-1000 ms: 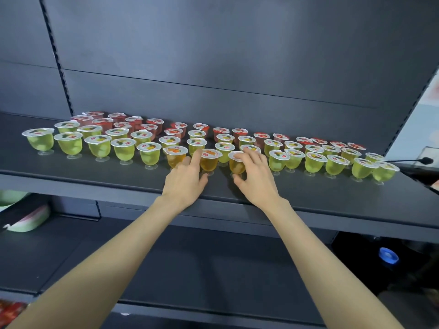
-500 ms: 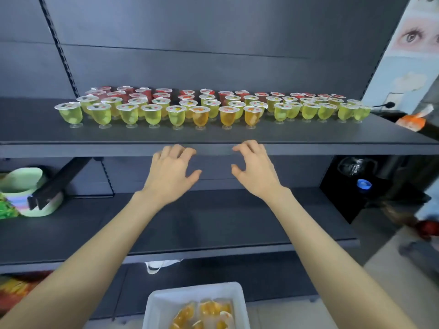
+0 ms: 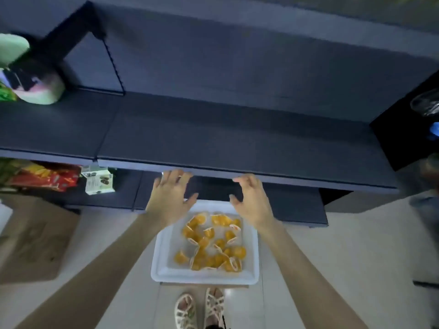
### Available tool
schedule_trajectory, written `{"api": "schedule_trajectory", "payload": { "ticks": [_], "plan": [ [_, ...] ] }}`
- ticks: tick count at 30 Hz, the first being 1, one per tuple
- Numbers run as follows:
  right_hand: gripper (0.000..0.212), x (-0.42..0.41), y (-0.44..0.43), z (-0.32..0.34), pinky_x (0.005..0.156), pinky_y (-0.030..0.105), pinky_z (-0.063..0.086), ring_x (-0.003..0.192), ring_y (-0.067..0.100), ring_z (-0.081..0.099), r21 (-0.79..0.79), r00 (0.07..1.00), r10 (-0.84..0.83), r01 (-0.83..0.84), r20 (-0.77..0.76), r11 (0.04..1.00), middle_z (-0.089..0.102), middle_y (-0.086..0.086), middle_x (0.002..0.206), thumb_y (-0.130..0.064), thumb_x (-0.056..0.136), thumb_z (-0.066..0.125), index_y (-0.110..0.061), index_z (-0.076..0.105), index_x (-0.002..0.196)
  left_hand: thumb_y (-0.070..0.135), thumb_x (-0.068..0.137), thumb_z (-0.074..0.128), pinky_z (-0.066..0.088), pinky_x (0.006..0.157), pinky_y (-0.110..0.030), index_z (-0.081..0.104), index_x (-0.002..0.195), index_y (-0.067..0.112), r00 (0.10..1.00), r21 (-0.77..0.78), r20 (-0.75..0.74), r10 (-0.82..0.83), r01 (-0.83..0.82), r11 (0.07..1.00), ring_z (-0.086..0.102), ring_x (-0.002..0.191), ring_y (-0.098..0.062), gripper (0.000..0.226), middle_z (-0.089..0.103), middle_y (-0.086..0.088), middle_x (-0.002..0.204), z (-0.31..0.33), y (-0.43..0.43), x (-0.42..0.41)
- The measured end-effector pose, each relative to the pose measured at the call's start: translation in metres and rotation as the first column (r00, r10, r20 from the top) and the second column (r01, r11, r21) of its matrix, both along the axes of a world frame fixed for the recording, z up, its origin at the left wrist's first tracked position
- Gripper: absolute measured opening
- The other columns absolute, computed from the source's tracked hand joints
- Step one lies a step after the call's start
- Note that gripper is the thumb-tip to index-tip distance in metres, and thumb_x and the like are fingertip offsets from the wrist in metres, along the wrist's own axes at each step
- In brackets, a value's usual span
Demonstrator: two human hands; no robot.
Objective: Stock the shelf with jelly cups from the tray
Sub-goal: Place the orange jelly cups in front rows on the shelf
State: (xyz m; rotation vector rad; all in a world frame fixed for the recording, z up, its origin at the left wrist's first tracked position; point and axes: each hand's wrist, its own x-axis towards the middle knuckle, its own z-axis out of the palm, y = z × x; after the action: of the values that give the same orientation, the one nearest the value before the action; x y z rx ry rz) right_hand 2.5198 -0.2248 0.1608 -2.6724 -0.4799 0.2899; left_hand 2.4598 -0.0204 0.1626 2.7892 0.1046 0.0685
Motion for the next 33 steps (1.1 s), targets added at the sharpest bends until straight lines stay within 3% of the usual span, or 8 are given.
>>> {"api": "schedule_trajectory", "payload": {
  "ticks": [5, 11, 16, 19, 23, 27, 30, 33],
  "plan": [
    [0.043, -0.021, 0.003, -0.139, 0.105, 0.036, 0.036, 0.126, 0.025, 0.038, -0.052, 0.968, 0.013, -0.027, -0.249, 0.998, 0.041, 0.006, 0.136, -0.025, 0.093, 0.055, -0.015, 0.046, 0.134, 0.039, 0.09, 0.054, 0.028, 0.104, -0.039, 0.043, 0.137, 0.017, 0.935, -0.056, -0.355, 0.016, -0.039, 0.998, 0.04, 0.126, -0.031, 0.053, 0.043, -0.008, 0.139, -0.129, -0.007, -0.025],
    [0.044, -0.045, -0.004, -0.292, 0.103, 0.033, 0.038, 0.123, 0.026, 0.044, -0.103, 0.886, -0.067, 0.021, -0.459, 0.994, 0.043, 0.007, 0.134, -0.026, 0.089, 0.06, -0.014, 0.051, 0.13, 0.055, 0.077, 0.031, 0.034, 0.101, -0.039, 0.048, 0.131, 0.016, 0.84, -0.15, -0.542, 0.025, -0.127, 0.98, 0.047, 0.12, -0.029, 0.069, 0.048, -0.009, 0.133, -0.274, -0.016, -0.049],
    [0.045, -0.047, -0.014, -0.382, 0.105, 0.035, 0.035, 0.123, 0.028, 0.044, -0.128, 0.857, -0.093, 0.032, -0.507, 0.991, 0.048, 0.01, 0.131, -0.025, 0.087, 0.063, -0.011, 0.052, 0.129, 0.057, 0.086, 0.04, 0.041, 0.098, -0.045, 0.046, 0.133, 0.016, 0.808, -0.238, -0.588, 0.045, -0.225, 0.945, 0.049, 0.12, -0.03, 0.063, 0.047, -0.009, 0.137, -0.372, -0.025, -0.049],
    [0.049, -0.047, -0.016, -0.418, 0.106, 0.041, 0.035, 0.124, 0.03, 0.044, -0.121, 0.875, -0.094, 0.041, -0.475, 0.992, 0.052, 0.01, 0.131, -0.026, 0.084, 0.068, -0.01, 0.053, 0.128, 0.06, 0.084, 0.047, 0.04, 0.099, -0.047, 0.041, 0.137, 0.017, 0.804, -0.258, -0.587, 0.094, -0.296, 0.92, 0.045, 0.122, -0.031, 0.069, 0.041, -0.008, 0.14, -0.417, -0.028, -0.042],
    [0.056, -0.053, -0.015, -0.446, 0.103, 0.047, 0.037, 0.13, 0.032, 0.042, -0.094, 0.92, -0.034, -0.003, -0.389, 0.996, 0.045, 0.011, 0.14, -0.036, 0.079, 0.074, -0.015, 0.054, 0.127, 0.068, 0.075, 0.042, 0.044, 0.091, -0.05, 0.048, 0.13, 0.014, 0.829, -0.288, -0.521, 0.205, -0.396, 0.872, 0.048, 0.11, -0.035, 0.078, 0.049, -0.013, 0.126, -0.447, -0.038, -0.037],
    [0.051, -0.051, -0.016, -0.456, 0.095, 0.051, 0.047, 0.123, 0.031, 0.051, -0.06, 0.937, -0.052, 0.033, -0.347, 0.998, 0.047, 0.009, 0.138, -0.034, 0.077, 0.077, -0.018, 0.058, 0.122, 0.07, 0.076, 0.048, 0.043, 0.095, -0.049, 0.037, 0.139, 0.022, 0.793, -0.316, -0.557, 0.246, -0.477, 0.821, 0.045, 0.12, -0.03, 0.08, 0.043, -0.006, 0.137, -0.458, -0.045, -0.037],
    [0.047, -0.046, -0.02, -0.46, 0.095, 0.045, 0.049, 0.12, 0.028, 0.053, -0.021, 0.932, -0.055, 0.051, -0.357, 0.999, 0.049, 0.006, 0.137, -0.029, 0.077, 0.078, -0.019, 0.059, 0.118, 0.067, 0.079, 0.053, 0.038, 0.102, -0.048, 0.035, 0.138, 0.025, 0.712, -0.297, -0.633, 0.303, -0.585, 0.755, 0.041, 0.124, -0.027, 0.075, 0.041, -0.002, 0.138, -0.461, -0.046, -0.033],
    [0.048, -0.043, -0.023, -0.46, 0.088, 0.027, 0.048, 0.115, 0.021, 0.057, 0.03, 0.904, -0.09, 0.113, -0.418, 0.993, 0.058, 0.0, 0.128, -0.03, 0.078, 0.077, -0.02, 0.056, 0.12, 0.061, 0.08, 0.056, 0.039, 0.101, -0.043, 0.038, 0.133, 0.023, 0.67, -0.298, -0.673, 0.314, -0.635, 0.713, 0.042, 0.121, -0.025, 0.067, 0.046, -0.001, 0.131, -0.461, -0.046, -0.03]
  ]
}}
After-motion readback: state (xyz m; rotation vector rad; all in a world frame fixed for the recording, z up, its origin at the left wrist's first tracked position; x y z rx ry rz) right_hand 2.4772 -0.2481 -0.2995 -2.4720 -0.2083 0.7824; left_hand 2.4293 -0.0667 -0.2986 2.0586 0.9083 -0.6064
